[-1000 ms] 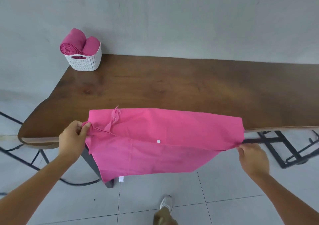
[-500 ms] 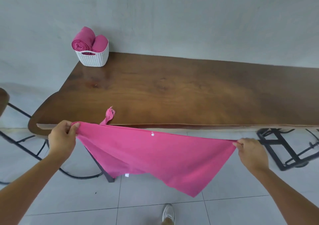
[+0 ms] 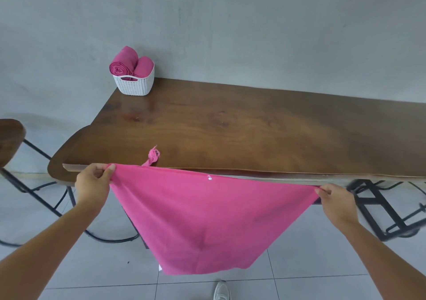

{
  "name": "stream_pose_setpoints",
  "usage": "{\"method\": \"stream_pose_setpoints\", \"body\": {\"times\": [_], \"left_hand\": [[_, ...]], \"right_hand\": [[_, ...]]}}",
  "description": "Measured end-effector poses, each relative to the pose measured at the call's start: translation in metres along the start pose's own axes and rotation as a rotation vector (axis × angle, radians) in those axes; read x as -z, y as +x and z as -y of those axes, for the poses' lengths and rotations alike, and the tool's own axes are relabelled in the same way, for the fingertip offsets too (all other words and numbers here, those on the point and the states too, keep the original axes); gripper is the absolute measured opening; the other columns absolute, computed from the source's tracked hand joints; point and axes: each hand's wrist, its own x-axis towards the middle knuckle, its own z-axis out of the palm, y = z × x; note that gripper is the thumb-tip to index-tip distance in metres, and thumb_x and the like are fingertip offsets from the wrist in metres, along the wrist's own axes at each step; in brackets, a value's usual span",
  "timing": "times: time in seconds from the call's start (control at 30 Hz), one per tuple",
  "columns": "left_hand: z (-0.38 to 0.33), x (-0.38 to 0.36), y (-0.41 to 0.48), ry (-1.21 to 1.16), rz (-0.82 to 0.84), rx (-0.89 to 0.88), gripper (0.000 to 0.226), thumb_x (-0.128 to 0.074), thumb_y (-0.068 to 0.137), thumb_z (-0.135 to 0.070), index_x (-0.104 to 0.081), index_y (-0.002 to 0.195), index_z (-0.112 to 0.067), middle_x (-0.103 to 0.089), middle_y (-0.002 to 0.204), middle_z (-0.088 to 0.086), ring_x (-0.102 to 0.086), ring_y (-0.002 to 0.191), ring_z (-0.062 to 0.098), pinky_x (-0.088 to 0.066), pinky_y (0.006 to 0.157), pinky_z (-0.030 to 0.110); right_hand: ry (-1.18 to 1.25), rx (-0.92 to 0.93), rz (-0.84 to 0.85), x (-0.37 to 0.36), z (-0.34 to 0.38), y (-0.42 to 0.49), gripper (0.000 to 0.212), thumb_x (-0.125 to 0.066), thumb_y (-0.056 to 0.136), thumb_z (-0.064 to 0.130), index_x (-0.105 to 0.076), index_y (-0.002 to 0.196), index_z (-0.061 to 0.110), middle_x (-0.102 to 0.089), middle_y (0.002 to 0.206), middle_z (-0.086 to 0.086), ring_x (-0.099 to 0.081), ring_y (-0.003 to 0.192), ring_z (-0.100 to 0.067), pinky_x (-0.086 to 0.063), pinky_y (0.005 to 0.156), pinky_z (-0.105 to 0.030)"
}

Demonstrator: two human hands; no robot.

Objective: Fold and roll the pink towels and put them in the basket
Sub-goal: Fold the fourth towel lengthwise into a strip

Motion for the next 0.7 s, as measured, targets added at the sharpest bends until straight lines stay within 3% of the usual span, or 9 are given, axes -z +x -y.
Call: {"method": "stream_pose_setpoints", "body": {"times": [0.17,0.4,0.7], "left_hand": [[0.023,0.004,-0.011,-0.014,0.000,0.076,0.017,-0.066,0.098,-0.023,-0.065,0.091,-0.008,-0.070,0.089,0.012,-0.067,0.088,0.032,-0.047,0.077,0.035],[0.070,0.011,-0.028,0.054,-0.003,0.208,0.013,-0.066,0.097,-0.021,-0.064,0.086,-0.014,-0.070,0.093,0.013,-0.067,0.090,0.036,-0.053,0.085,0.048],[0.039,0.011,-0.012,-0.064,-0.015,0.126,0.012,-0.066,0.099,-0.021,-0.068,0.097,-0.009,-0.070,0.090,0.009,-0.068,0.091,0.032,-0.052,0.088,0.041]], "right_hand": [[0.002,-0.023,0.032,-0.011,-0.005,-0.003,0.018,-0.061,0.097,0.019,-0.069,0.082,0.013,-0.070,0.080,-0.006,-0.062,0.075,-0.022,-0.043,0.064,-0.035],[-0.025,-0.044,0.094,-0.026,-0.009,-0.016,0.016,-0.063,0.097,0.017,-0.067,0.082,0.013,-0.066,0.077,0.001,-0.059,0.073,-0.016,-0.039,0.060,-0.032],[-0.016,-0.010,0.000,-0.022,0.010,0.005,0.018,-0.058,0.099,0.019,-0.066,0.085,0.013,-0.064,0.080,-0.007,-0.056,0.076,-0.030,-0.038,0.067,-0.036]]}}
